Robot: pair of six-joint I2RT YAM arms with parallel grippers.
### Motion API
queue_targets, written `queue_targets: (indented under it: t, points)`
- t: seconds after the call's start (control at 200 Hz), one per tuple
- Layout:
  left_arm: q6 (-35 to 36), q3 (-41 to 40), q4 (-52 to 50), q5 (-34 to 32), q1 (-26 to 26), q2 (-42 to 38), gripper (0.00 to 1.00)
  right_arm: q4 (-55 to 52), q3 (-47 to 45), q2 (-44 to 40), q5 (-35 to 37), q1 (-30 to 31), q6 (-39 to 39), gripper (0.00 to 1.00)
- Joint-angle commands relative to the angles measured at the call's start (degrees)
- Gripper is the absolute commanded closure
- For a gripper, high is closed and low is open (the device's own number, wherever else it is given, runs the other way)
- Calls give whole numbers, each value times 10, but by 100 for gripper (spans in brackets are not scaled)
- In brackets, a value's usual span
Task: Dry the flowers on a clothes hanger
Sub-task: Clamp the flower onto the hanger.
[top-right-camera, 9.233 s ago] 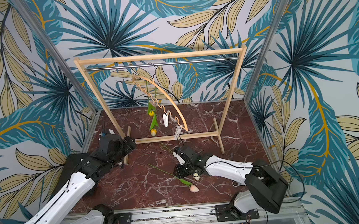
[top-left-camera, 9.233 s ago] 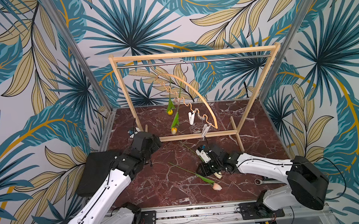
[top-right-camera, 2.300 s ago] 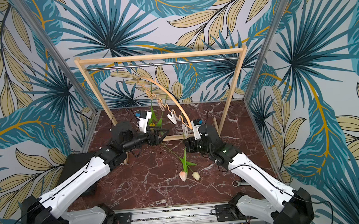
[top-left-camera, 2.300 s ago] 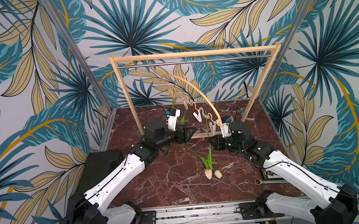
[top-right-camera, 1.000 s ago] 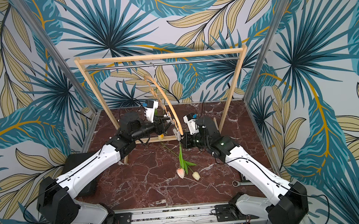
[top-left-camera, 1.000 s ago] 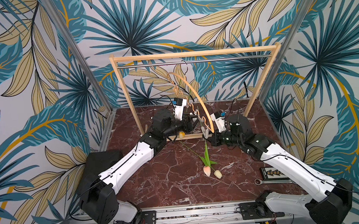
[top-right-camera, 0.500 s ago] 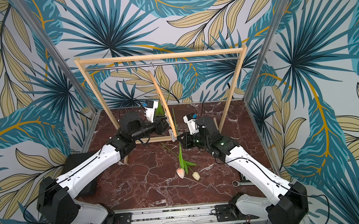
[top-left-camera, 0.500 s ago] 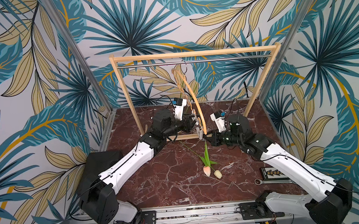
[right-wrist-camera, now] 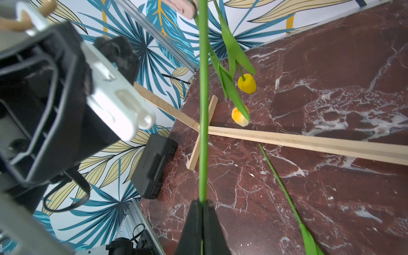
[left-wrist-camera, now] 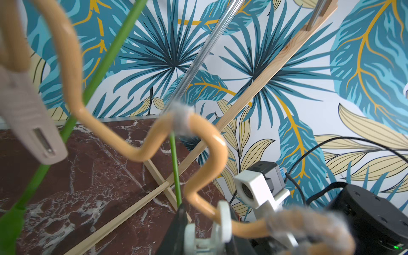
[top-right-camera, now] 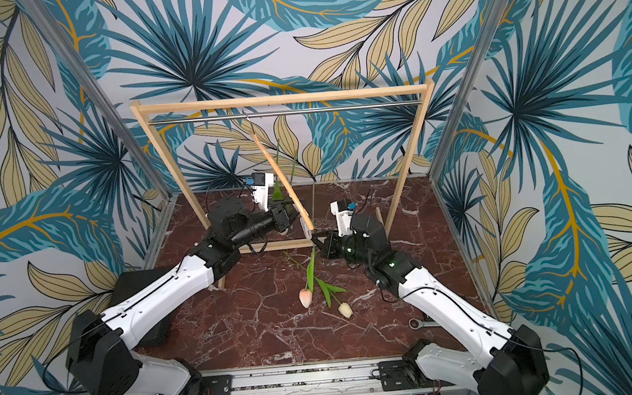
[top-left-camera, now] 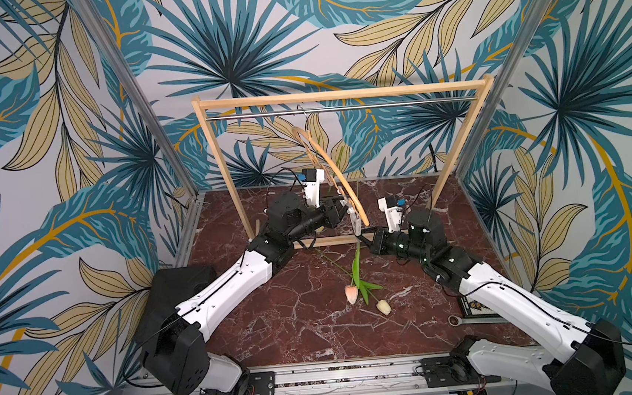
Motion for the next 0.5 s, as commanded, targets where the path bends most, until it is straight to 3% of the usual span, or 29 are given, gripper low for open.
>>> queue_targets:
  t: [0.0, 0.496]
  points:
    - [-42, -24, 62, 2, 0, 12, 75, 48, 20, 21, -9, 1, 16, 100]
    - [-37, -42, 61, -1, 0, 11, 78, 55, 58, 37, -17, 2, 6, 100]
